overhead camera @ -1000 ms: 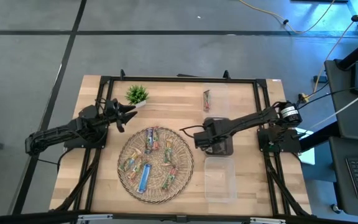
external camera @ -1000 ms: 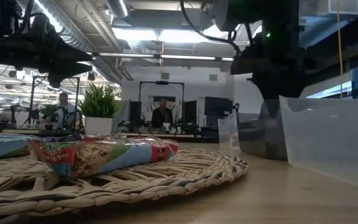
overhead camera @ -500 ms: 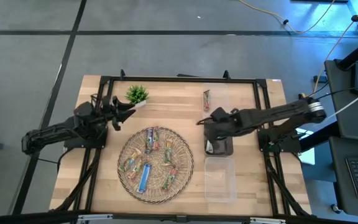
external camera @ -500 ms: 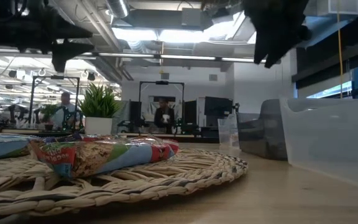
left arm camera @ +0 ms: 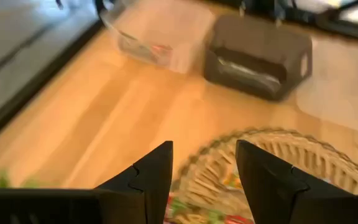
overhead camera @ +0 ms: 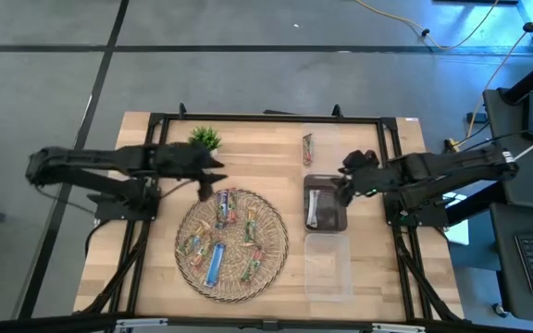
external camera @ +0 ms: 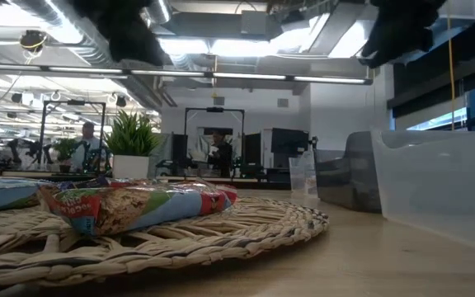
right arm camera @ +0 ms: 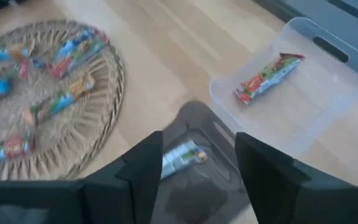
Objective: Pick and place Granola Bars by type
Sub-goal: Put the blue granola bar into the bottom transparent bin
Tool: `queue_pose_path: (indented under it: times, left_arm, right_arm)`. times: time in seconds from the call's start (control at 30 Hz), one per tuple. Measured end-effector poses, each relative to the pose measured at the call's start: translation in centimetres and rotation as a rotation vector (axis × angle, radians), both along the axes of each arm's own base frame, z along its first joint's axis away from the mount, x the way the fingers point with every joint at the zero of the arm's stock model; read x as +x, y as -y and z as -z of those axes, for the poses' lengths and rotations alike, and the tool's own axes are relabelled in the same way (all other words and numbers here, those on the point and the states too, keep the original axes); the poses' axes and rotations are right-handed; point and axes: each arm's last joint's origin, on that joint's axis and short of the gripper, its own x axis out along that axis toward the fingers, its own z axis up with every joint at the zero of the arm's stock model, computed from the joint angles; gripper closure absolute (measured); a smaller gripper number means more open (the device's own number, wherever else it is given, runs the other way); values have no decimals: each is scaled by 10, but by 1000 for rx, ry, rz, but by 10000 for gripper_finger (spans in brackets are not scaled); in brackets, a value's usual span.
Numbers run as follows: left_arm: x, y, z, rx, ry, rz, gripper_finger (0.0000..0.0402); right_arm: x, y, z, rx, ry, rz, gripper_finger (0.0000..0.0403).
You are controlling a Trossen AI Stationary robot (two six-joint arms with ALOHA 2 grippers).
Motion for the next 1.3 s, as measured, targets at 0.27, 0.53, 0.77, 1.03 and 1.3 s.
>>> queue_pose_path:
  times: [0.27, 0.53, 0.77, 1.03, 1.3]
  left_arm:
    - [58, 41, -6, -78, -212, -141, 233]
    - [92, 62, 32, -174, -355, -389, 233]
    - [91, 62, 59, -257, -474, -668, 233]
    - [96, 61, 69, -346, -500, -747, 233]
    - [96, 62, 69, -347, -504, -746, 233]
  right_arm:
    - [-23, 4, -5, -63, -33, -109, 199]
    - [-24, 4, -6, -133, -68, -192, 199]
    - [-24, 4, -6, -150, -78, -213, 199]
    - [-24, 4, -6, -150, -78, -213, 199]
    - [-24, 4, -6, -150, -78, -213, 199]
